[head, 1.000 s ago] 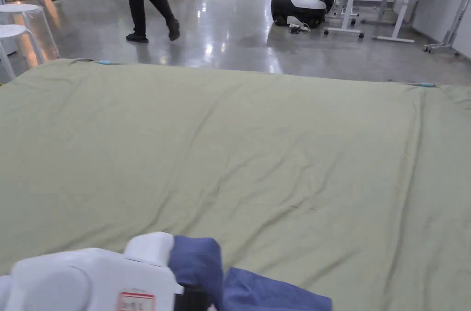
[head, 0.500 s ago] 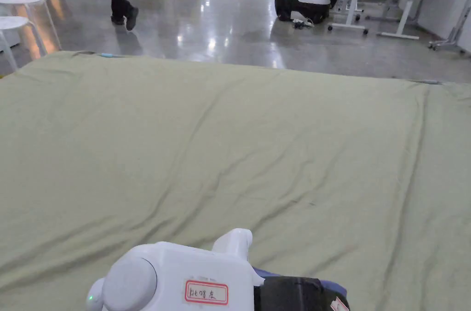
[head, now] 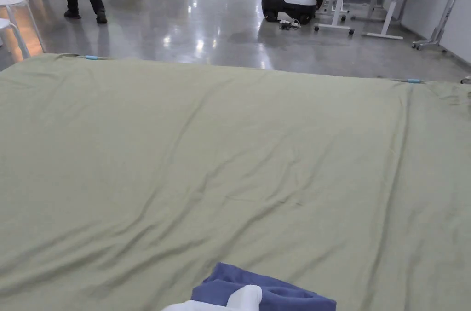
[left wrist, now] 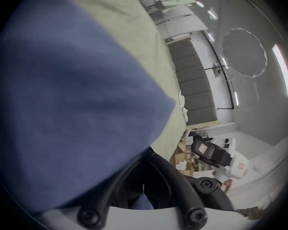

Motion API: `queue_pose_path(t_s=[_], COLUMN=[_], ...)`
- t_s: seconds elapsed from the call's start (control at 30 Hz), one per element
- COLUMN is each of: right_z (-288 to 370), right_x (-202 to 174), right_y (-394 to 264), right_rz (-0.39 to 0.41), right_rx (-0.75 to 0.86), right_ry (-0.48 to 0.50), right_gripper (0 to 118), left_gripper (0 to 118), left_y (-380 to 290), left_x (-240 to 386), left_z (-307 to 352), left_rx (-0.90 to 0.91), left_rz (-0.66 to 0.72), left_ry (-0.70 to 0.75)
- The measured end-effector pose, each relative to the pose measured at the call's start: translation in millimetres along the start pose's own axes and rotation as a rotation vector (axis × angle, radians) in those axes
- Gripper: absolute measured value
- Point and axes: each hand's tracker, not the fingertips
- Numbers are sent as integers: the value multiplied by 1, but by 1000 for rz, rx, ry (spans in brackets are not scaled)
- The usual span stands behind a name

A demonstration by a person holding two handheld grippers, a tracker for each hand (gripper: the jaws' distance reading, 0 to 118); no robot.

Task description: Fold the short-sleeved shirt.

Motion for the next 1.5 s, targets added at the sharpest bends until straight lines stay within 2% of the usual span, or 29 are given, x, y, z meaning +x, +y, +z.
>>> queue_pose_path(t_s=[0.07, 0.13, 0.23, 0.3, 0.4, 0.5, 0.53, 0.6, 0.67, 0.7, 0.77, 0.83, 0.9, 1.0, 1.1, 1.17, 1.2, 1.23, 1.27, 1.3, 1.33, 1.4, 1.5], right_z=[-7, -17, -34, -50, -90, -125, -136, -162, -165, -160, -159, -158, -161, -162, -161, -161, -160, -159, -156, -152, -146, -123, -85], right_x=[-8, -22, -49, -67, -87, -100, -99, -91, -78, -77, -79, -80, -76, -68, -64, -65, -65, -65, -64, -64, -62, -51, -37], right_y=[2, 3, 5, 5, 0, -10, -13, -23, -23, -18, -20, -19, -19, -19, -19, -21, -20, -20, -19, -19, -17, -14, -9], right_rz=[14, 39, 85, 101, 117, 132, 133, 155, 28, 12, 47, 75, 56, -3, -6, 5, 9, 8, 1, -10, -17, -87, -48], right_rx=[-15, -31, -45, -76, -168, -265, -294, -342, -326, -348, -342, -336, -343, -355, -356, -356, -353, -352, -348, -343, -343, -294, -205], right_ry=[35, 89, 201, 311, 470, 486, 437, 317, 424, 414, 406, 406, 417, 454, 471, 476, 477, 478, 476, 463, 432, 452, 369], right_gripper=[3, 3, 3, 3, 3, 3, 3, 3, 3, 3, 3, 3, 3, 3, 3, 3, 3, 3, 3, 3, 3, 3, 3], left_gripper=[0, 0, 0, 0, 0, 0, 0, 0, 0, 0, 2, 41, 80, 80, 80, 80, 76, 61, 37, 35, 34, 34, 34], left_y=[-2, -5, -19, -23, -21, -21, -22, -25, -26, -25, -22, -18, -13, -6, 0, 6, 11, 16, 17, 19, 19, 20, 26], left_x=[14, 28, 50, 53, 35, 3, -6, -25, -36, -41, -47, -54, -60, -72, -70, -70, -69, -69, -67, -72, -77, -76, -77], left_z=[3, 21, 78, 116, 166, 194, 200, 205, 206, 204, 197, 186, 171, 149, 116, 98, 89, 82, 76, 72, 75, 92, 118], left_rx=[-6, -37, 77, 183, 301, 395, 403, 404, 396, 391, 387, 367, 287, 156, 47, 65, 71, 80, 94, 96, 78, 40, -6], left_rz=[-17, -49, -107, -143, -59, 37, 93, 163, 216, 228, 249, 267, 261, 248, 203, 164, 174, 192, 229, 238, 264, 265, 229], left_ry=[0, -116, -293, -265, -67, 45, 48, -37, -103, -112, -102, -58, -47, -94, -72, -146, -117, -119, -96, -58, -144, -137, -90])
